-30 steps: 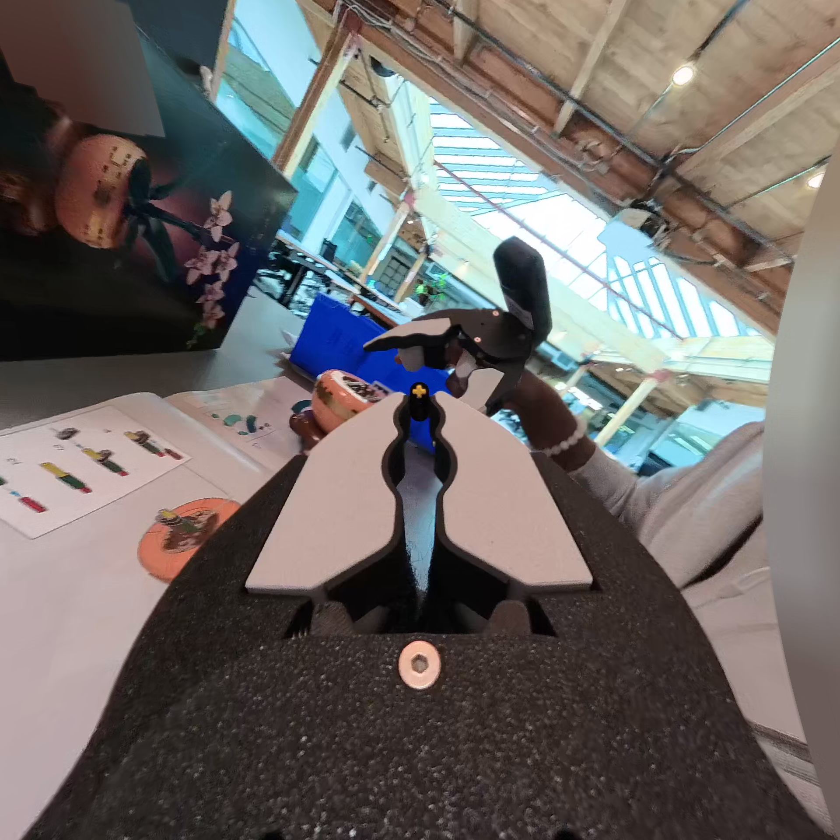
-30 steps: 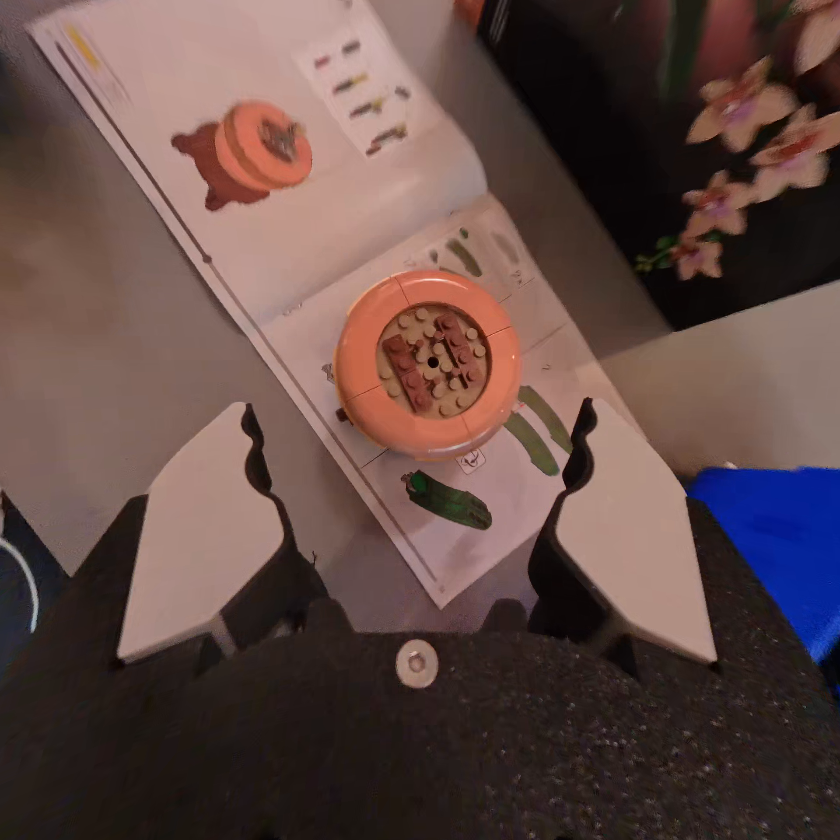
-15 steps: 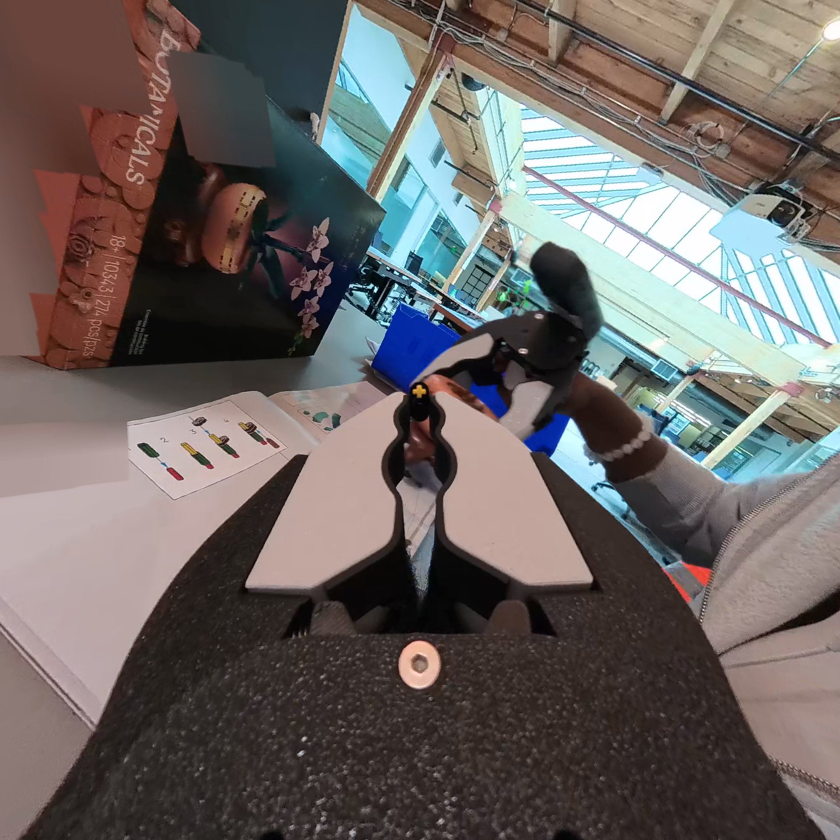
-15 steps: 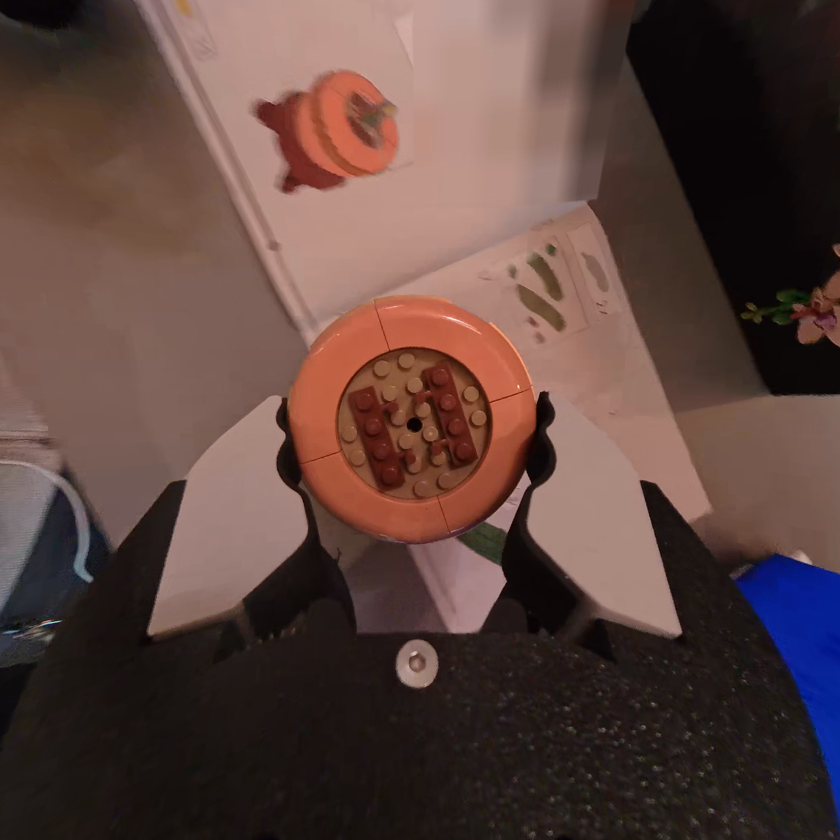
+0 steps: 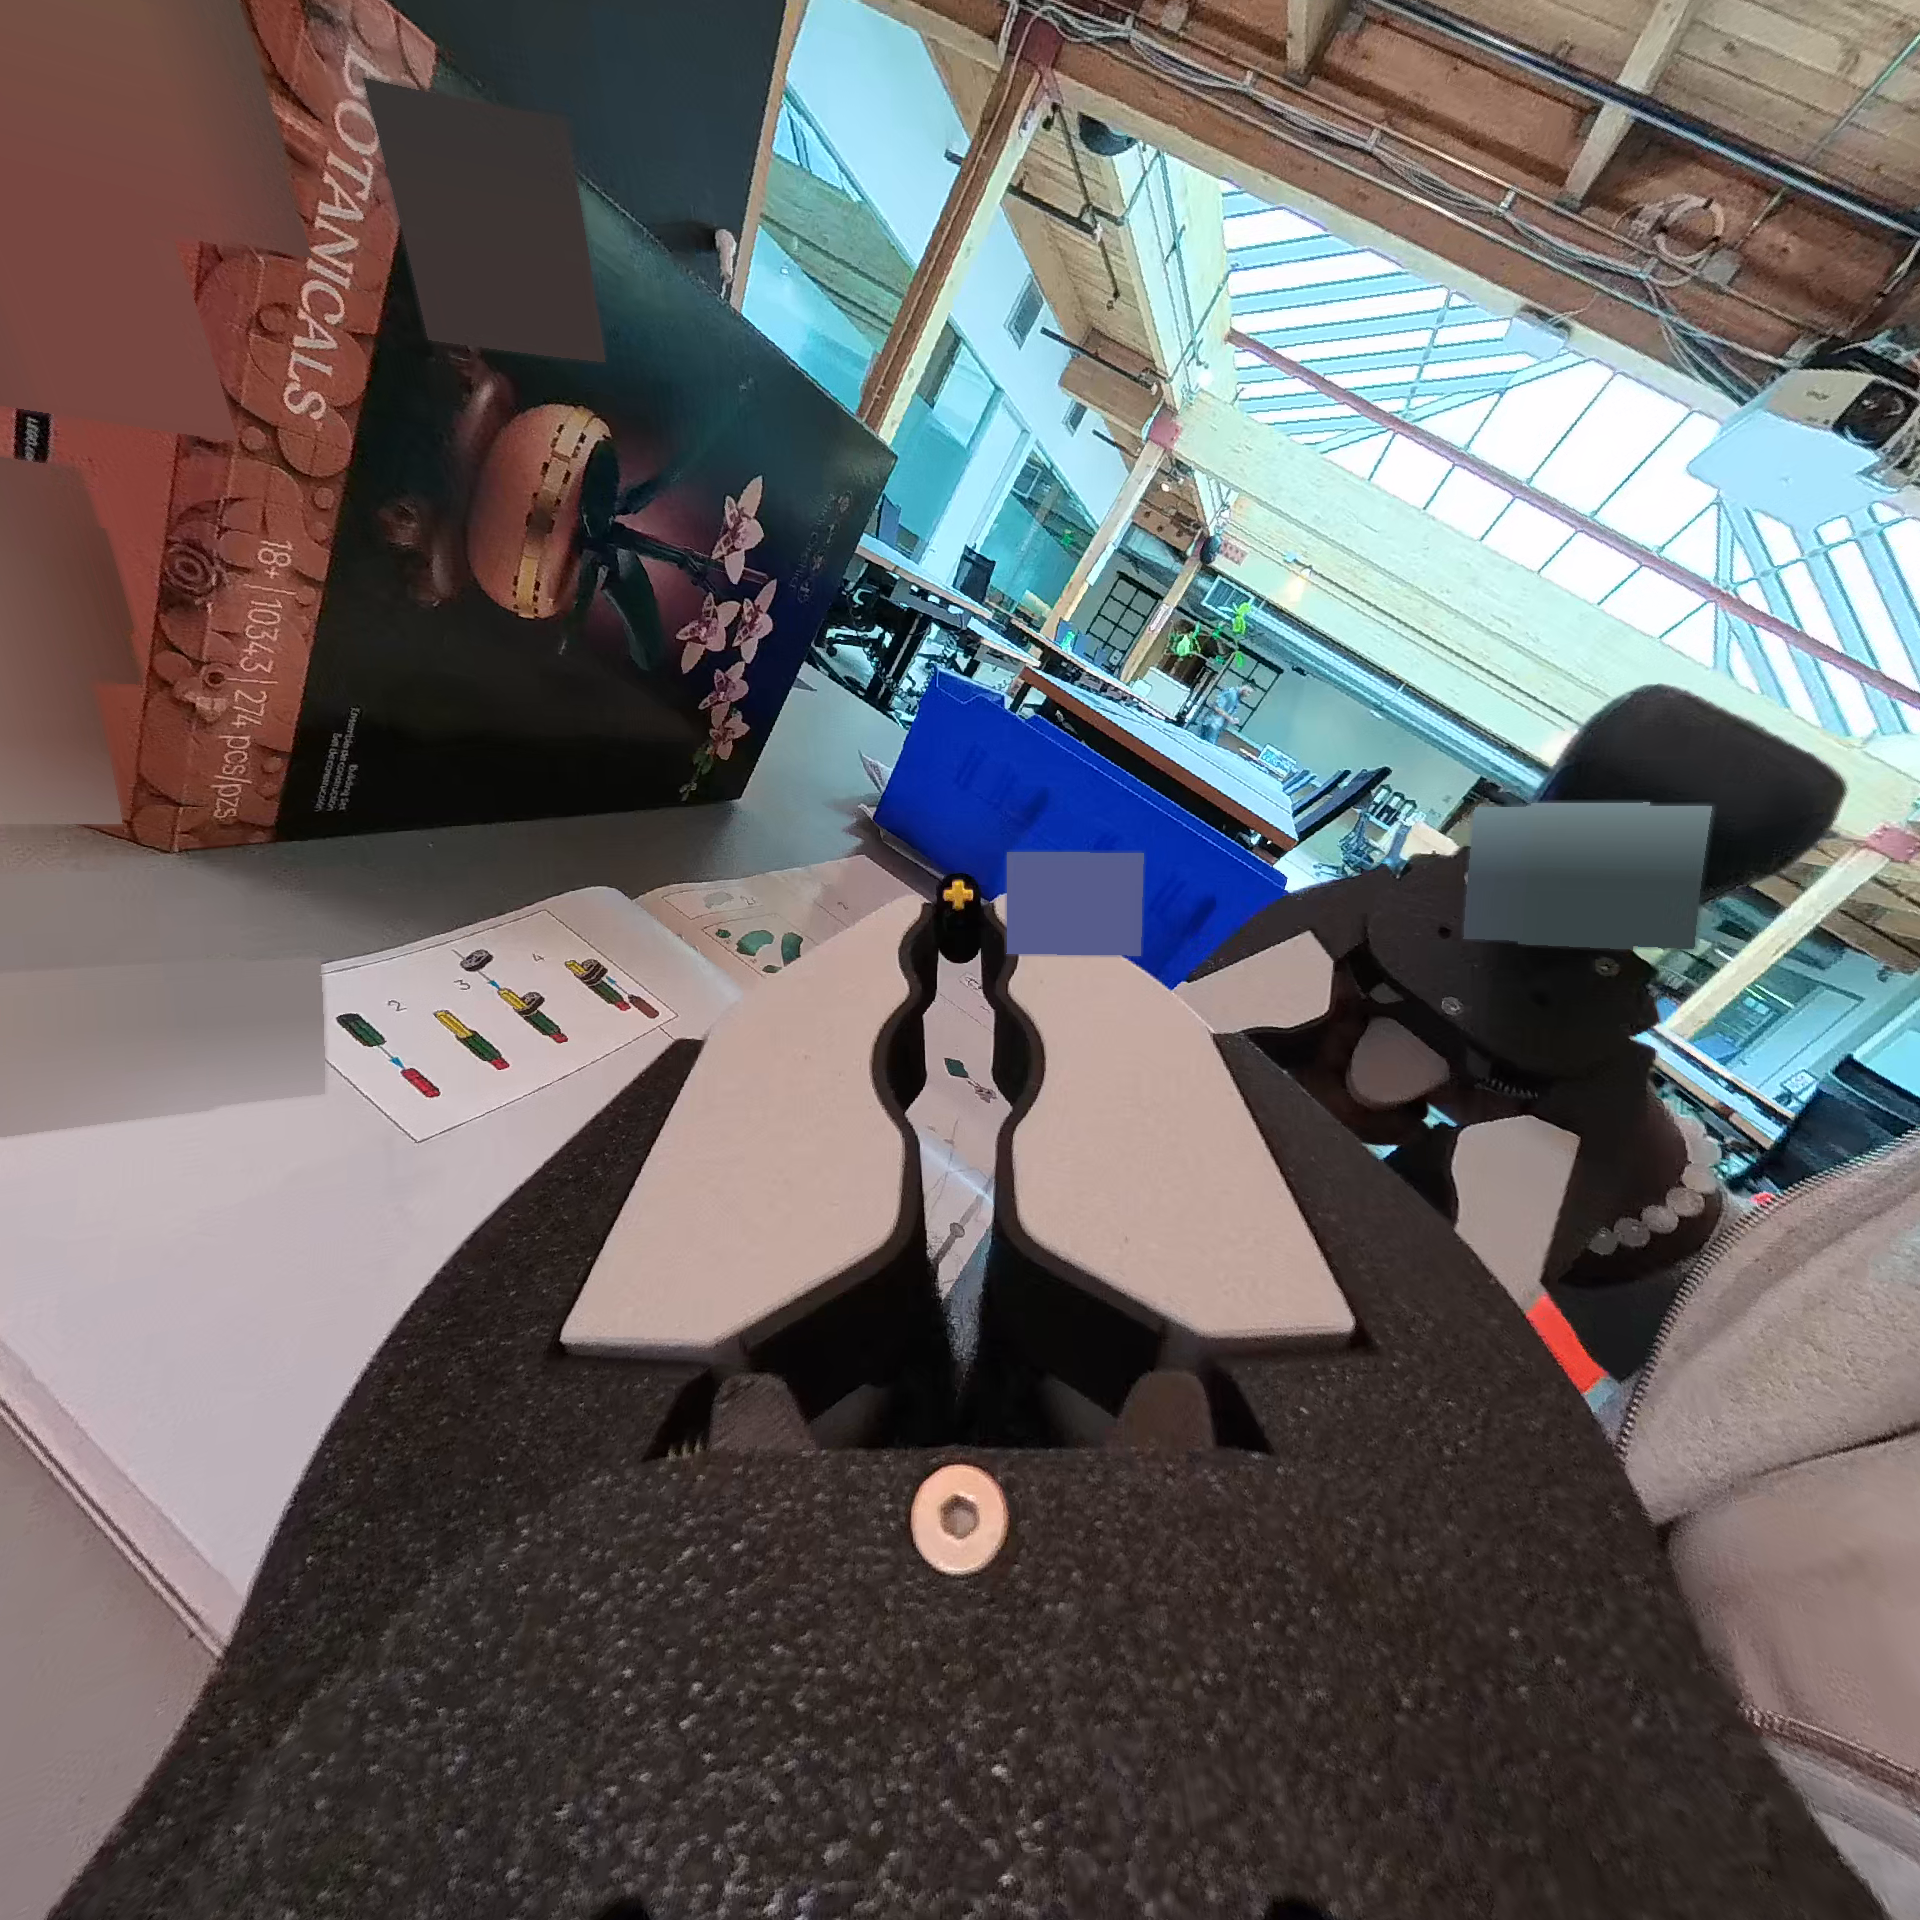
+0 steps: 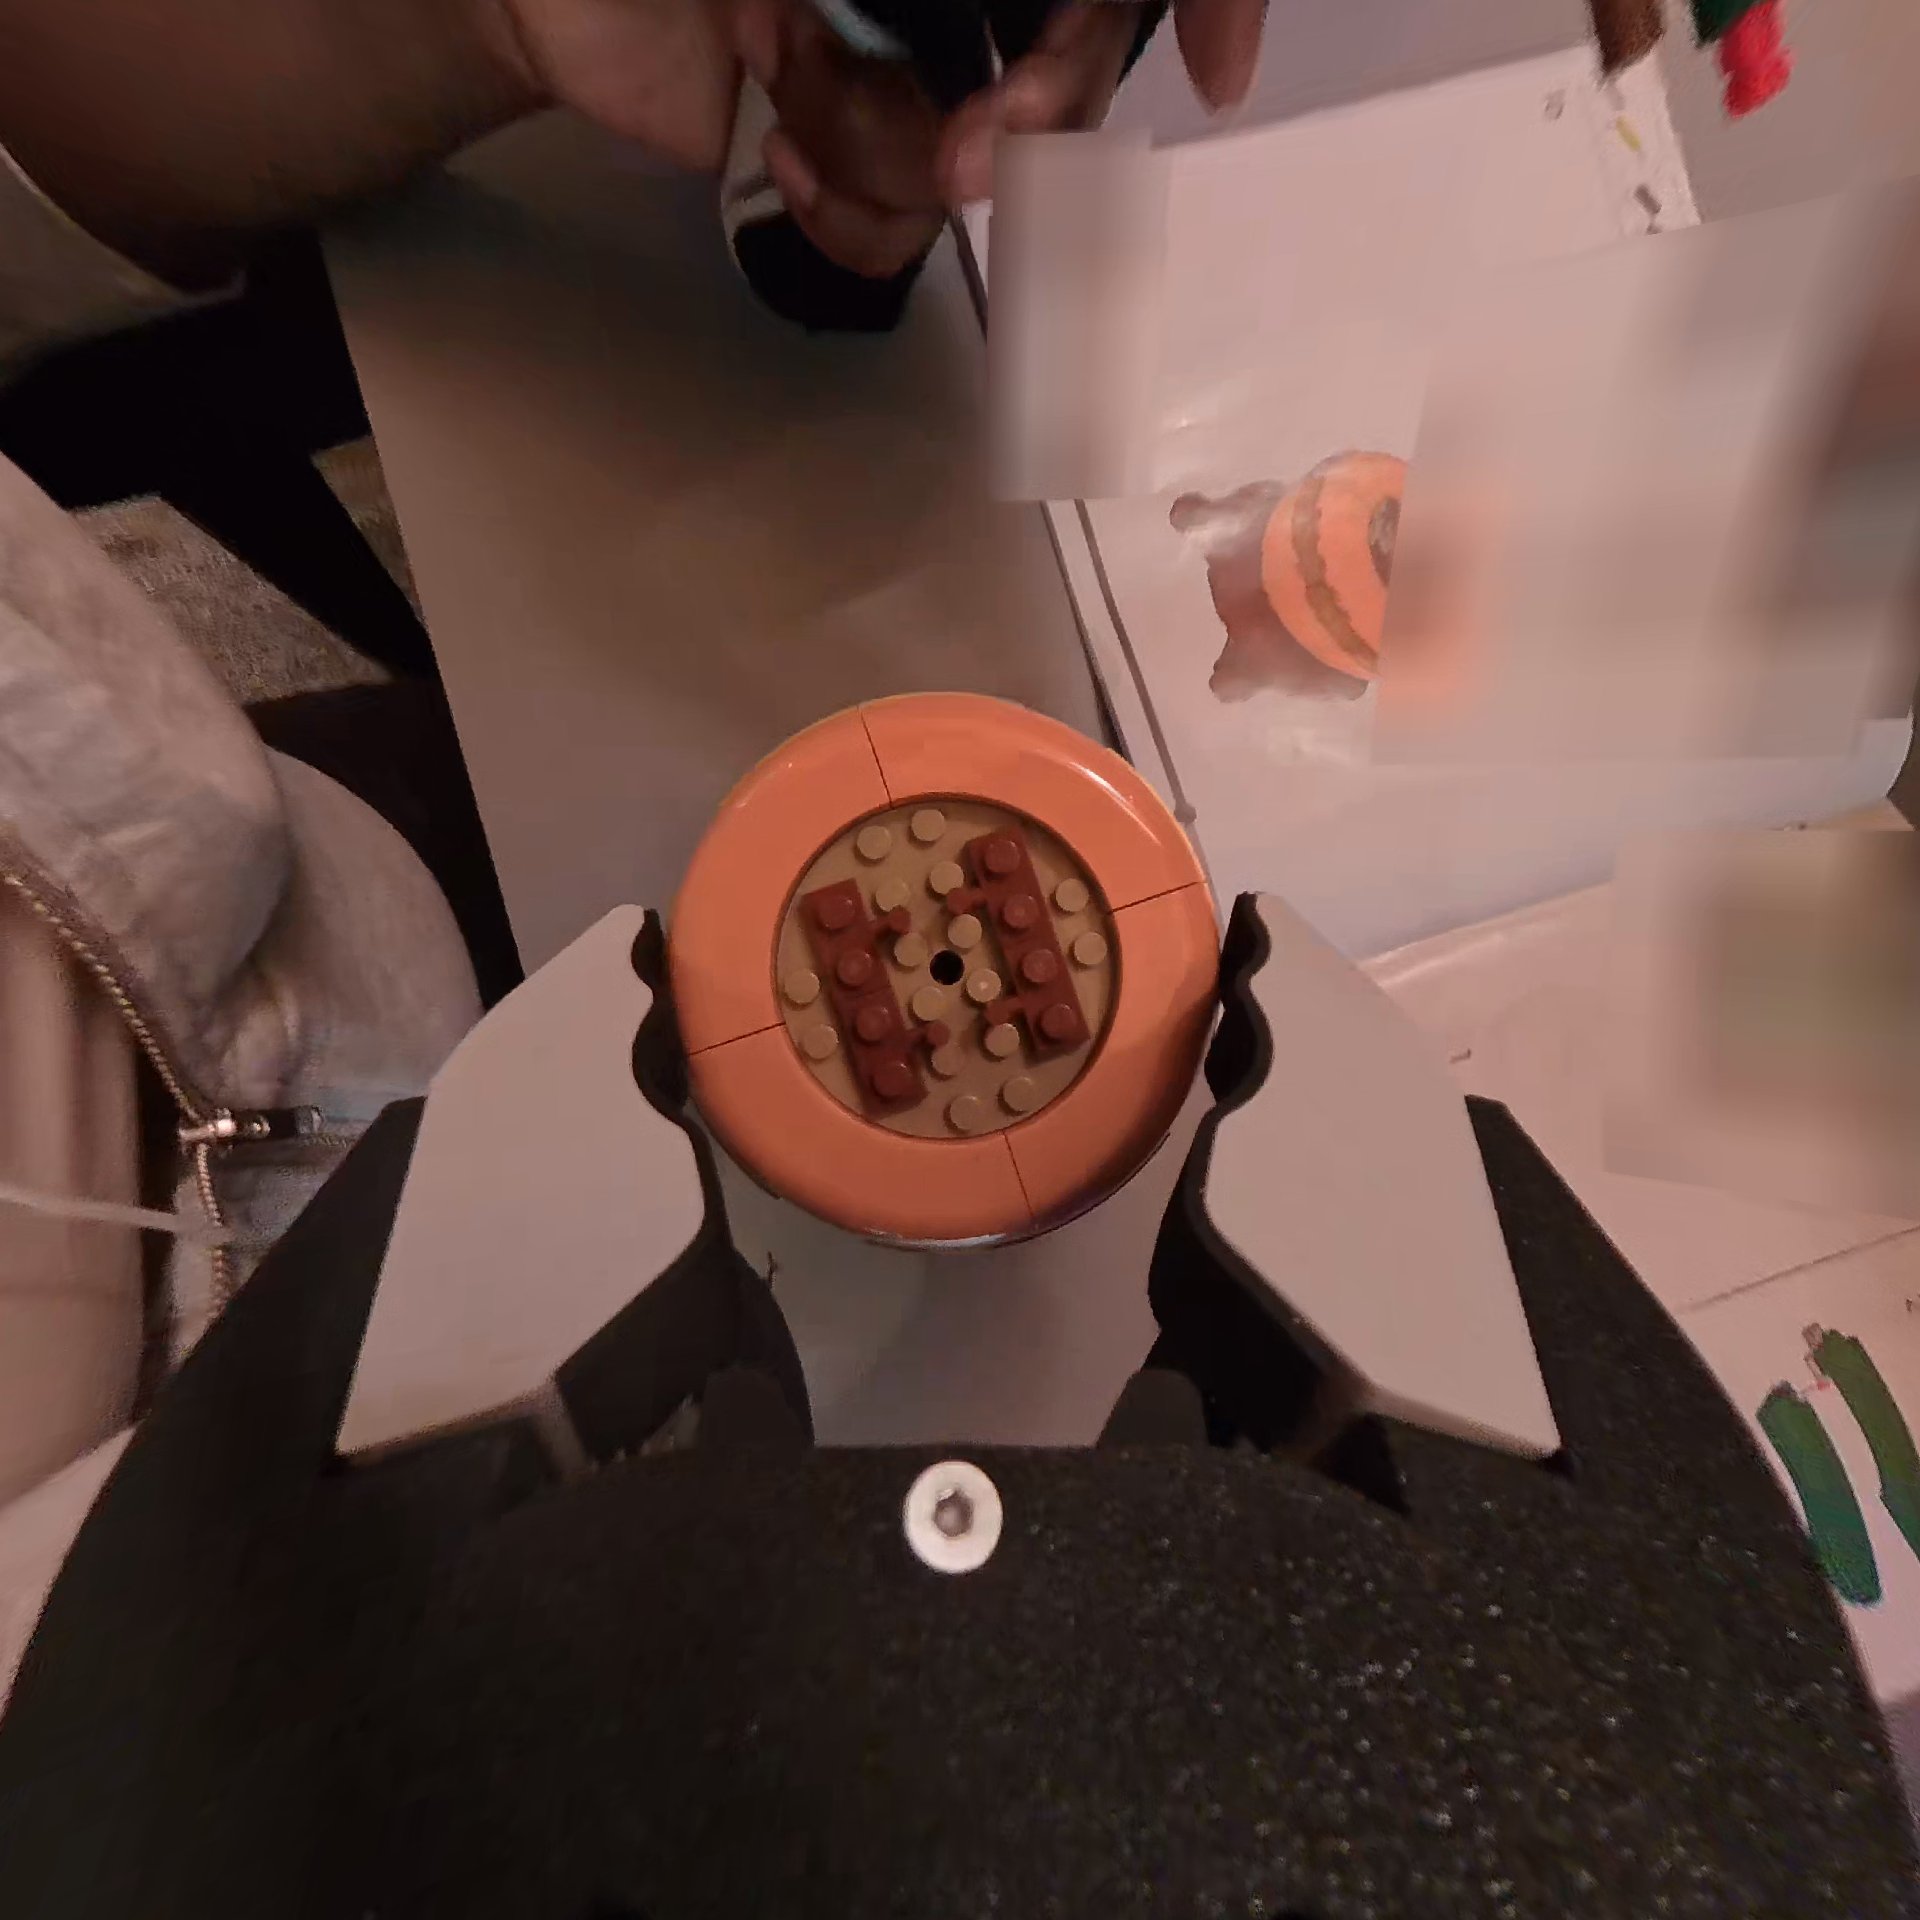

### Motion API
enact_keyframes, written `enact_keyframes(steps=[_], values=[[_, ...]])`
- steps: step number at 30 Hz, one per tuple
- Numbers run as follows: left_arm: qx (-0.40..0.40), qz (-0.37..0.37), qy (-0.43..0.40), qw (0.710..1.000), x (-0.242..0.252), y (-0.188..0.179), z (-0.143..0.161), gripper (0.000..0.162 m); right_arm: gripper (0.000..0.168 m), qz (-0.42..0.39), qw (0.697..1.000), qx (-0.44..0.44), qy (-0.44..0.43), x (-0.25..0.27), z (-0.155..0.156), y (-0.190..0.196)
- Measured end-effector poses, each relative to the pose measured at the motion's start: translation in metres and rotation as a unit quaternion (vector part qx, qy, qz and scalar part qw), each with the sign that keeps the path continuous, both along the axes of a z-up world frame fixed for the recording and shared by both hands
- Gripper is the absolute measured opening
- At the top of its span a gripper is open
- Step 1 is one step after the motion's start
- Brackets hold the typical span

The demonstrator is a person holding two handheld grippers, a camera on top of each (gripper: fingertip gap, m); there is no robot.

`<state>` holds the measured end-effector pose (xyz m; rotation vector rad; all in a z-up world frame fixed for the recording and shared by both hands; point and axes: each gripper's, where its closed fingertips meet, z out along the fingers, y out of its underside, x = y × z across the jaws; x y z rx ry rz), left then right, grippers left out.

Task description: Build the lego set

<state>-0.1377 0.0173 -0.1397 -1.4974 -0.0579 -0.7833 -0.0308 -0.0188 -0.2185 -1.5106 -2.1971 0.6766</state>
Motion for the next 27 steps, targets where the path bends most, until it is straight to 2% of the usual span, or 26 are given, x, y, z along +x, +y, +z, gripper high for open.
enact_keyframes(steps=[4, 6, 7, 9, 11, 14, 17, 20, 22, 23, 25, 27], values=[[0.000, 0.004, -0.002, 1.000, -0.001, 0.001, 0.000, 0.006, 0.115, -0.008, 0.988, -0.085, 0.127, -0.007, 0.042, -0.005], [-0.001, 0.018, -0.002, 1.000, -0.006, 0.001, 0.000, 0.006, 0.117, -0.038, 0.969, -0.103, 0.222, -0.006, 0.072, 0.012], [-0.003, 0.028, -0.002, 1.000, -0.009, 0.002, -0.001, 0.006, 0.112, -0.058, 0.955, -0.106, 0.273, -0.003, 0.086, 0.024], [-0.009, 0.044, -0.001, 0.999, -0.015, 0.003, -0.003, 0.006, 0.093, -0.091, 0.918, -0.130, 0.363, 0.005, 0.108, 0.046], [-0.018, 0.071, -0.002, 0.997, -0.022, 0.005, -0.006, 0.006, 0.080, -0.119, 0.886, -0.168, 0.415, 0.008, 0.120, 0.066], [-0.024, 0.146, 0.011, 0.989, -0.046, 0.004, -0.007, 0.006, 0.072, -0.125, 0.870, -0.192, 0.436, 0.003, 0.121, 0.083], [-0.029, 0.210, 0.028, 0.977, -0.065, 0.000, -0.009, 0.006, 0.062, -0.118, 0.880, -0.162, 0.431, -0.011, 0.112, 0.093], [-0.009, 0.247, 0.009, 0.969, -0.077, -0.007, -0.003, 0.006, 0.050, -0.086, 0.897, -0.154, 0.405, -0.033, 0.100, 0.092], [-0.011, 0.236, -0.004, 0.972, -0.074, -0.006, -0.003, 0.006, 0.055, -0.050, 0.909, -0.170, 0.377, -0.051, 0.094, 0.085], [-0.014, 0.225, -0.005, 0.974, -0.071, -0.005, -0.004, 0.006, 0.062, -0.025, 0.913, -0.180, 0.366, -0.058, 0.093, 0.081], [-0.019, 0.208, -0.004, 0.978, -0.066, -0.004, -0.006, 0.006, 0.088, 0.049, 0.902, -0.218, 0.369, -0.069, 0.100, 0.064], [-0.027, 0.157, -0.001, 0.987, -0.051, 0.001, -0.009, 0.006, 0.089, 0.101, 0.887, -0.249, 0.376, -0.077, 0.106, 0.053]])
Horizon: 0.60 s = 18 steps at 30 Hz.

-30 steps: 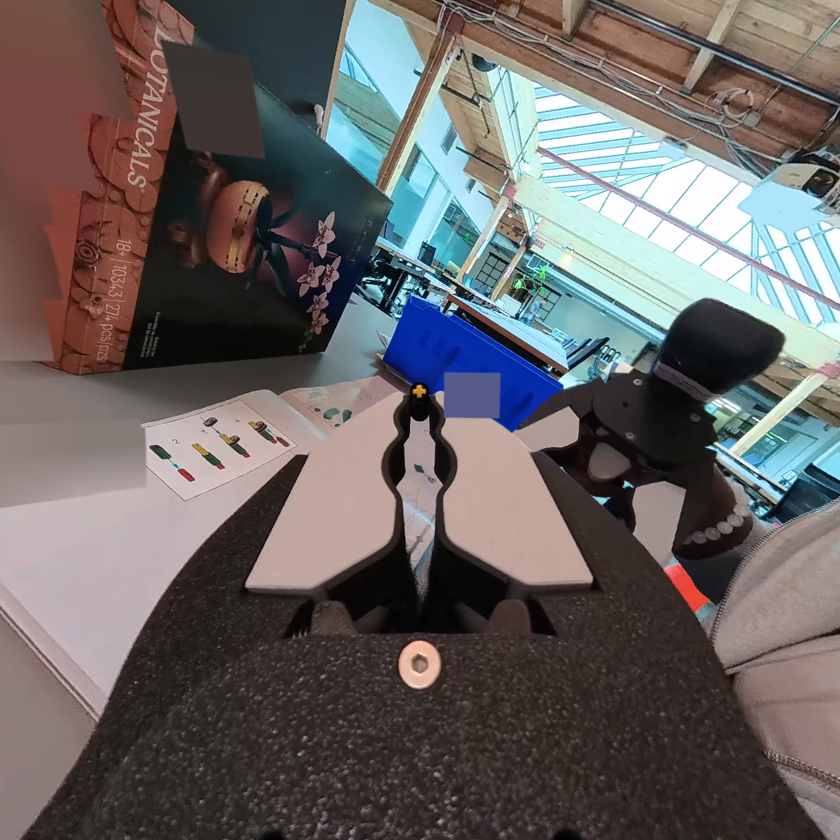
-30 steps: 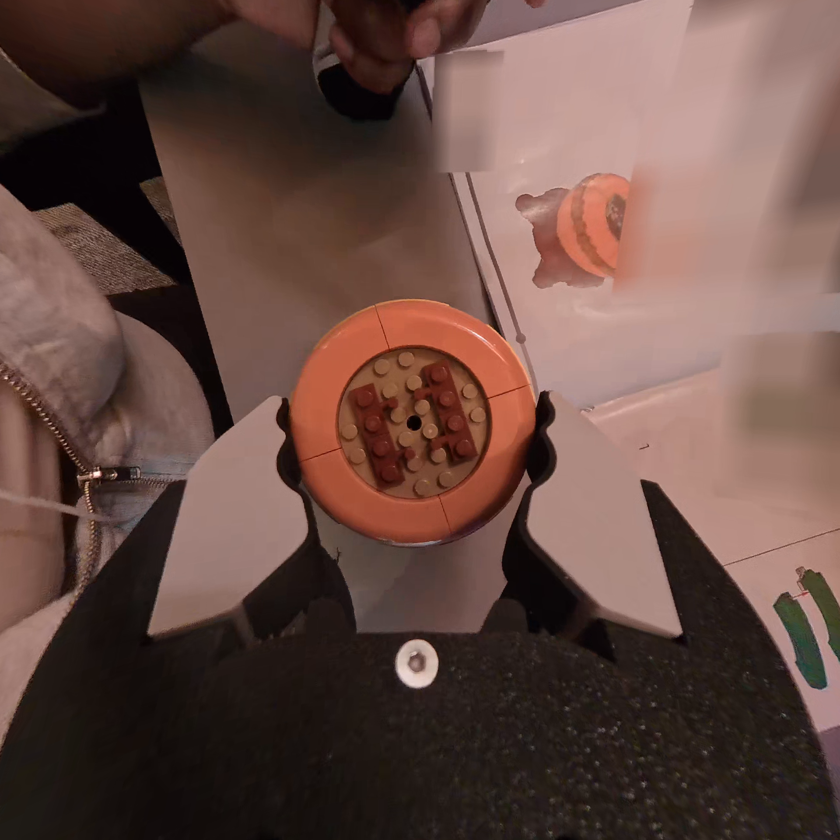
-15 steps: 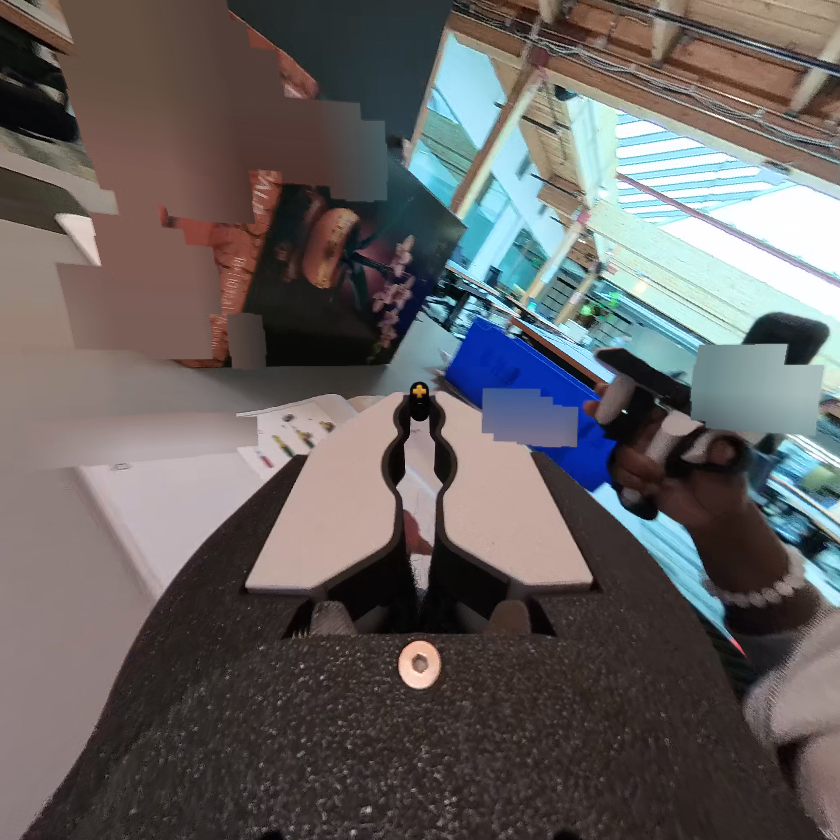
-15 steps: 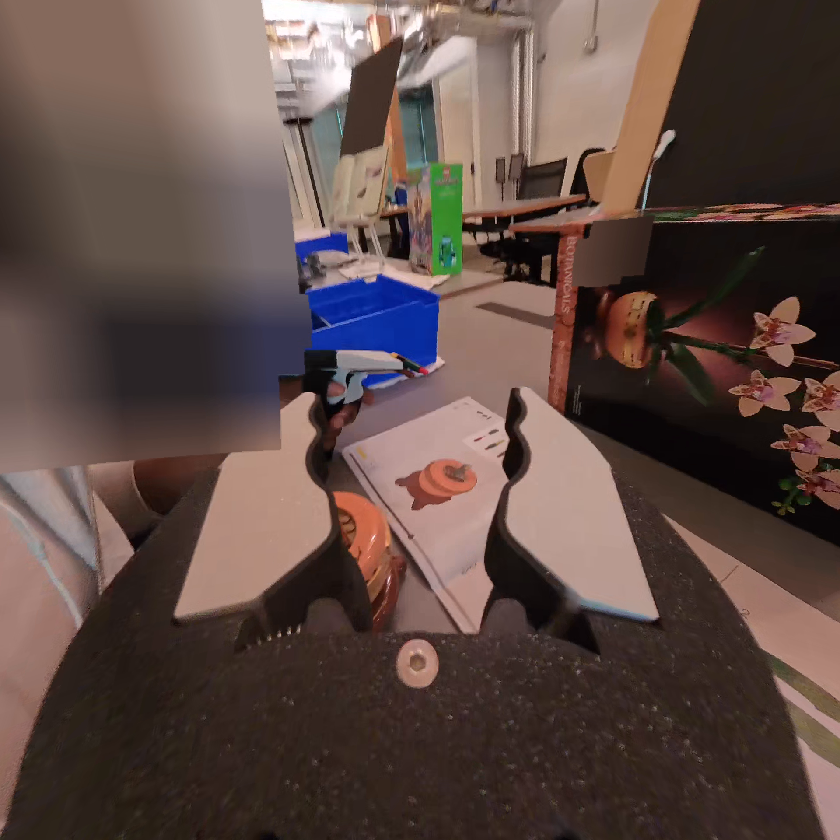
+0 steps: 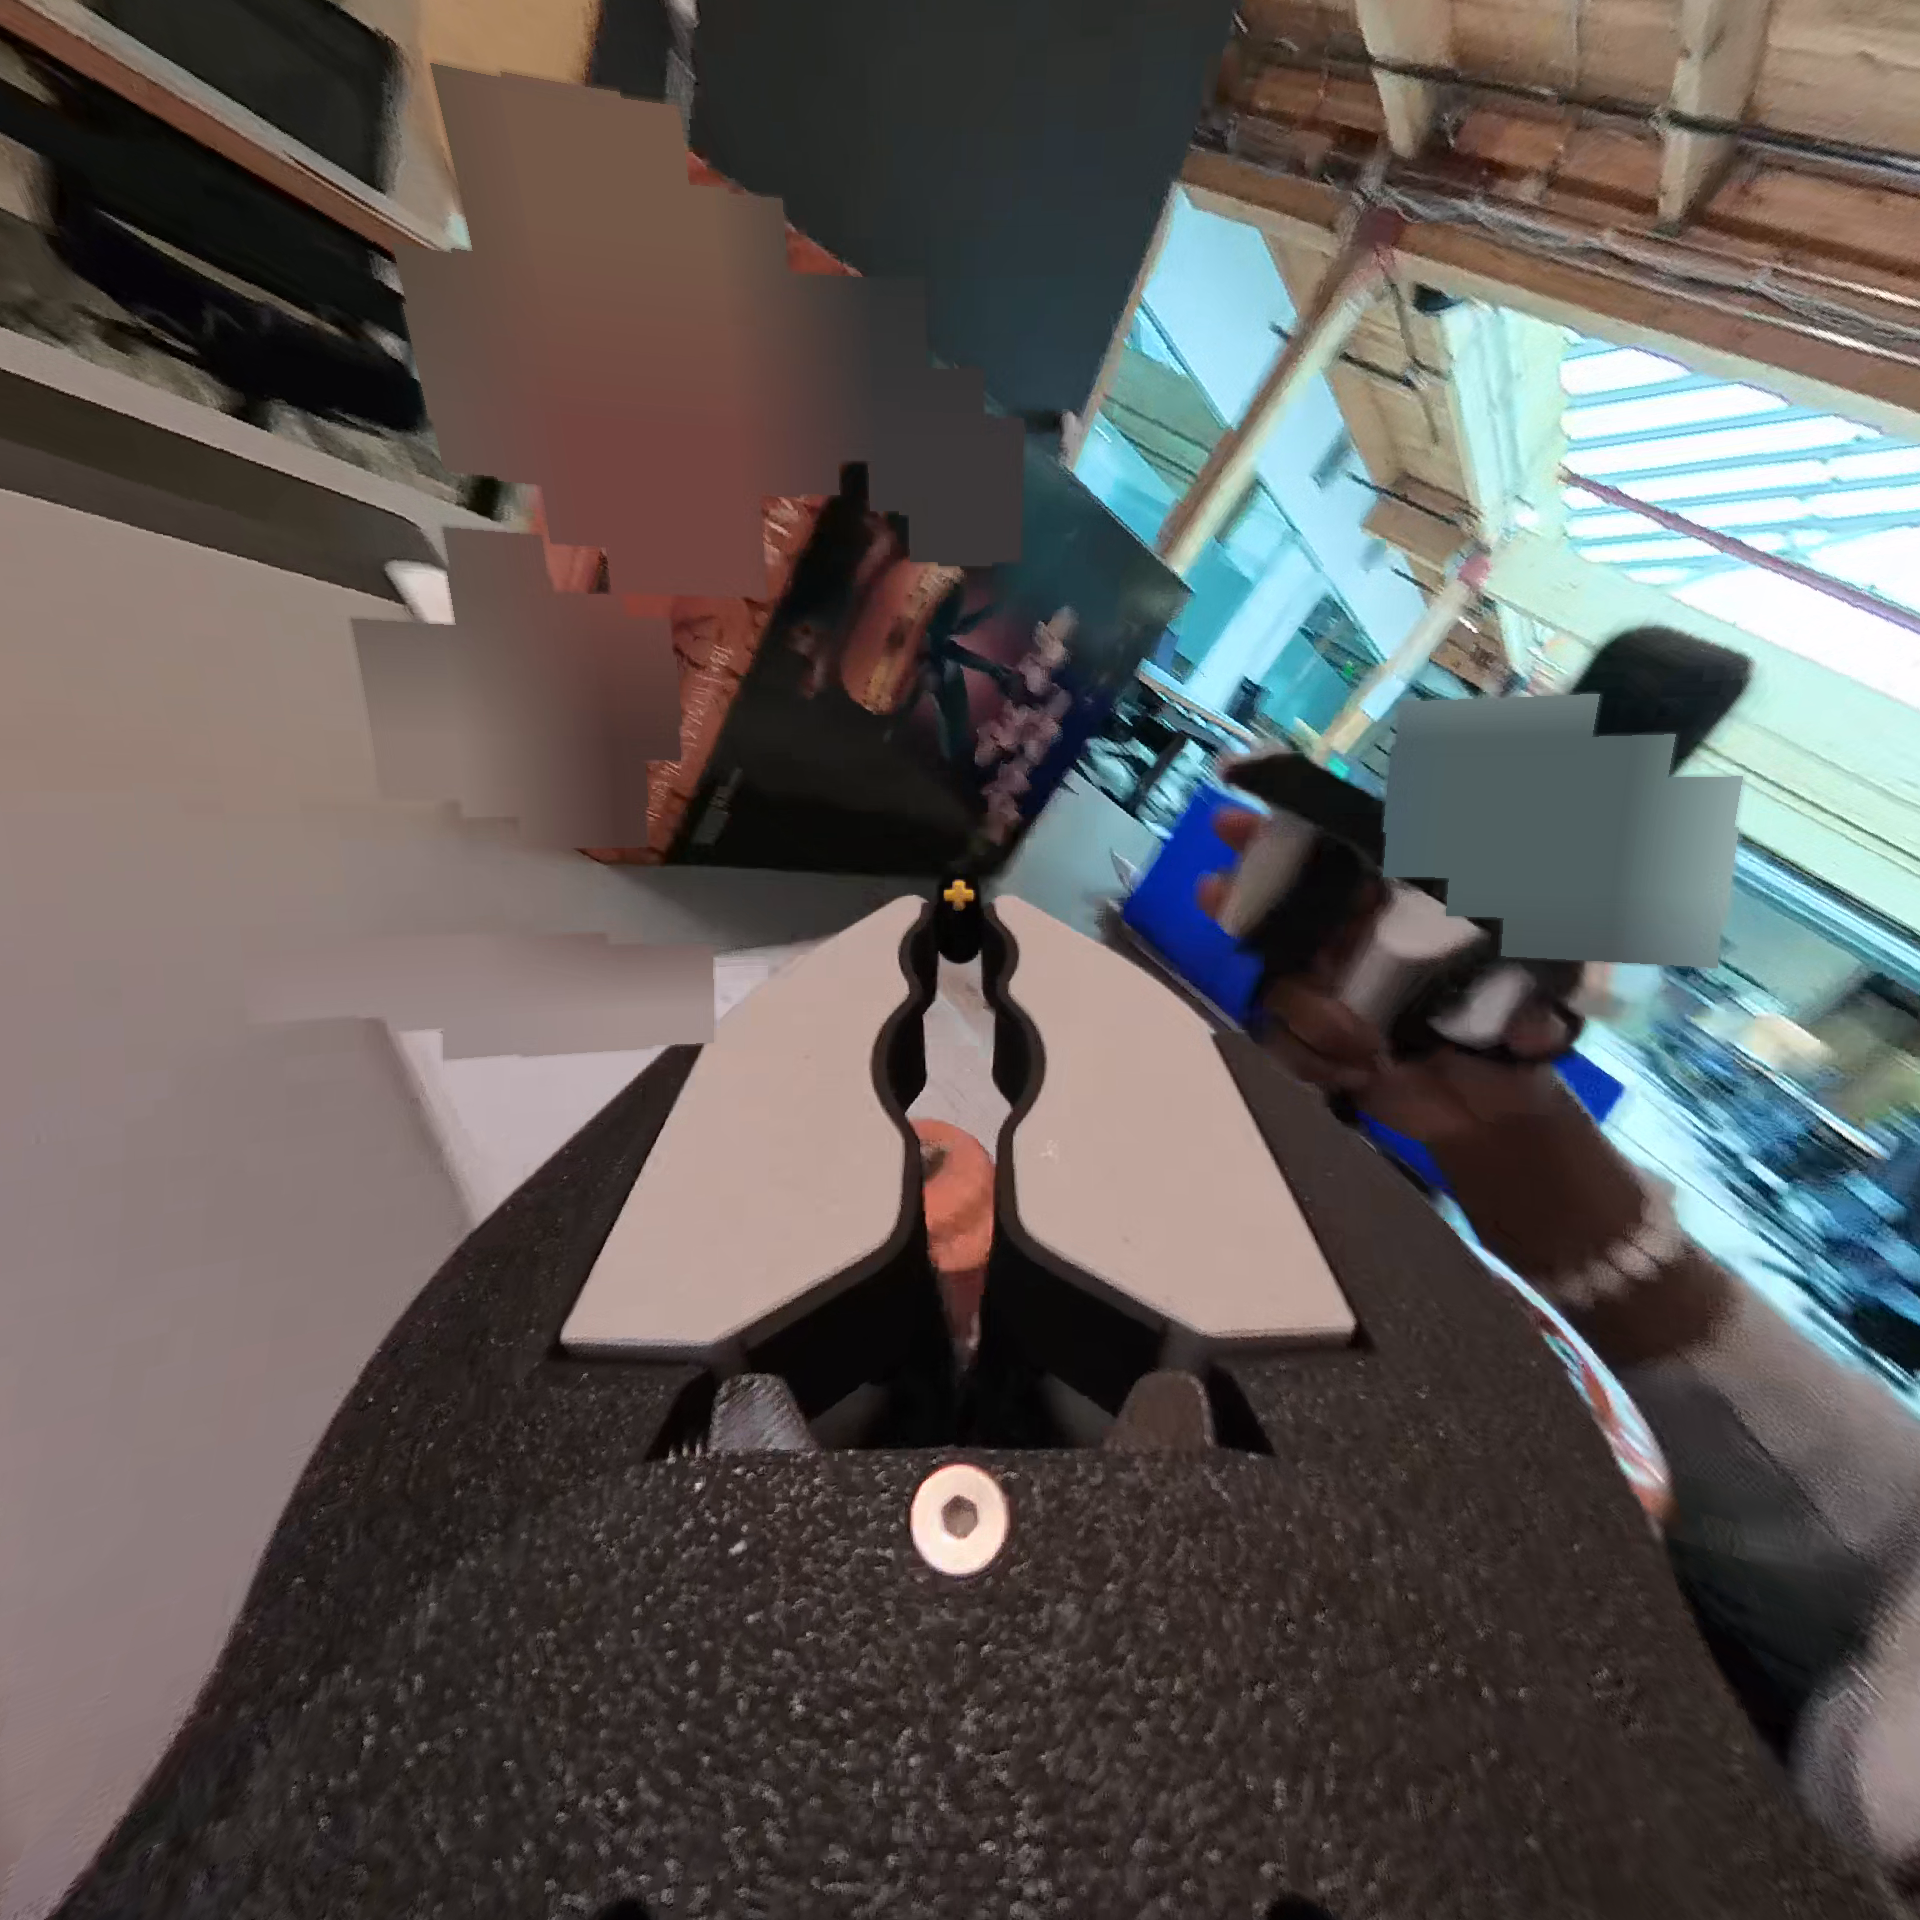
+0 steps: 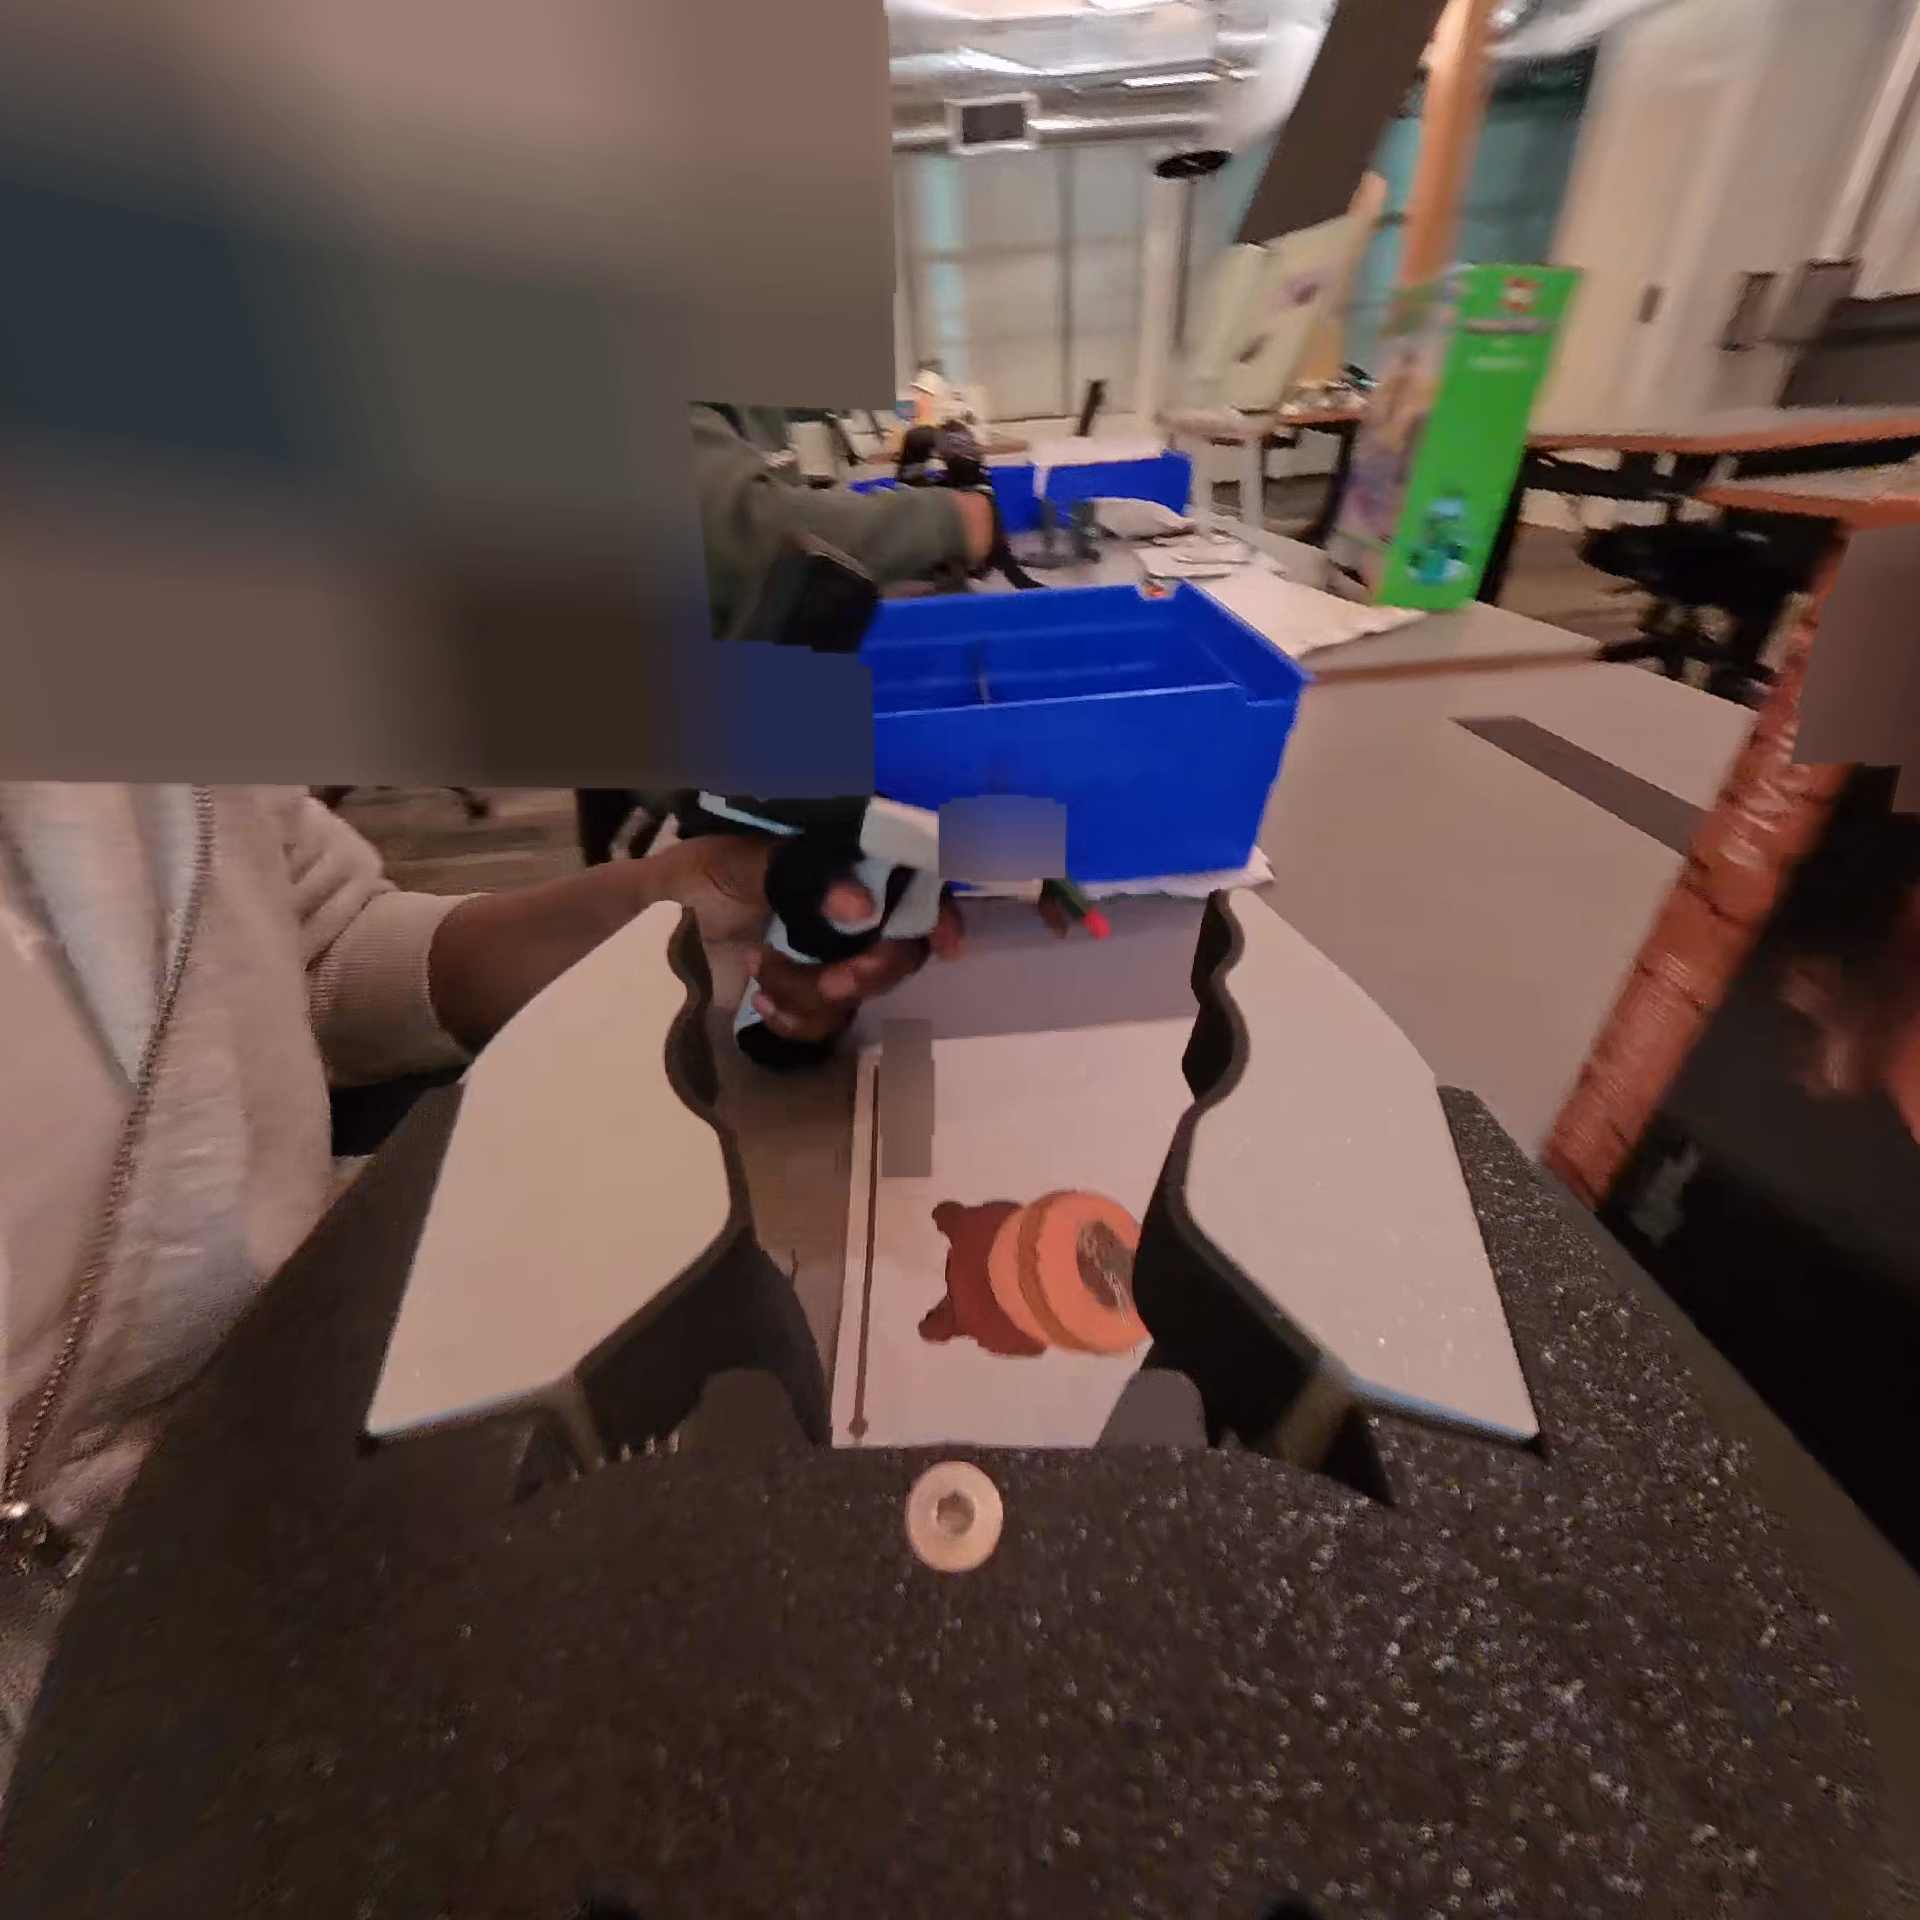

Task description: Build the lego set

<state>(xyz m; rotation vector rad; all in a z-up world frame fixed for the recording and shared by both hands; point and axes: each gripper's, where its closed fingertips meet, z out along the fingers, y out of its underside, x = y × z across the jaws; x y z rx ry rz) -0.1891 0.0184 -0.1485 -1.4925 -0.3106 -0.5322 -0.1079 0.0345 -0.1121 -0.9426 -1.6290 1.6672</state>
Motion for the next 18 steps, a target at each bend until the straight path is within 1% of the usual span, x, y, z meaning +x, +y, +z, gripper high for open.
enact_keyframes(steps=[1, 3, 4, 6, 7, 9, 11, 12, 13, 15, 16, 18], values=[[-0.006, -0.039, -0.003, 0.999, 0.012, 0.002, -0.002, 0.006, 0.088, 0.013, 1.000, 0.003, 0.003, -0.005, -0.001, -0.002], [-0.020, -0.103, 0.004, 0.995, 0.036, 0.005, -0.007, 0.006, 0.074, 0.029, 1.000, 0.007, -0.004, -0.012, -0.008, -0.001], [-0.032, -0.125, 0.020, 0.992, 0.045, 0.006, -0.011, 0.006, 0.071, 0.037, 0.999, 0.001, -0.014, -0.014, -0.013, -0.002], [-0.053, -0.129, 0.065, 0.988, 0.051, 0.007, -0.019, 0.006, 0.061, 0.046, 0.998, -0.002, -0.046, -0.017, -0.026, -0.005], [-0.054, -0.108, 0.084, 0.989, 0.047, 0.009, -0.019, 0.006, 0.059, 0.043, 0.997, 0.006, -0.061, -0.017, -0.033, -0.004], [-0.019, -0.019, 0.130, 0.991, 0.025, 0.006, -0.004, 0.006, 0.053, 0.026, 0.997, 0.021, -0.071, -0.020, -0.044, 0.000], [0.051, 0.099, 0.175, 0.978, -0.002, -0.008, 0.023, 0.006, 0.041, 0.015, 0.997, 0.024, -0.066, -0.021, -0.045, 0.003], [0.069, 0.149, 0.189, 0.968, -0.014, -0.015, 0.031, 0.006, 0.036, 0.004, 0.998, 0.025, -0.066, -0.021, -0.046, 0.007], [0.072, 0.172, 0.195, 0.963, -0.019, -0.019, 0.033, 0.006, 0.032, -0.009, 0.997, 0.025, -0.068, -0.023, -0.047, 0.011], [0.063, 0.155, 0.182, 0.969, -0.016, -0.015, 0.029, 0.006, 0.029, -0.017, 0.997, 0.028, -0.074, -0.022, -0.049, 0.014], [0.057, 0.141, 0.168, 0.974, -0.013, -0.013, 0.026, 0.006, 0.032, -0.012, 0.997, 0.027, -0.073, -0.020, -0.048, 0.013], [0.057, 0.125, 0.145, 0.980, -0.012, -0.012, 0.024, 0.006, 0.052, 0.018, 0.999, 0.007, -0.037, -0.015, -0.036, 0.005]])
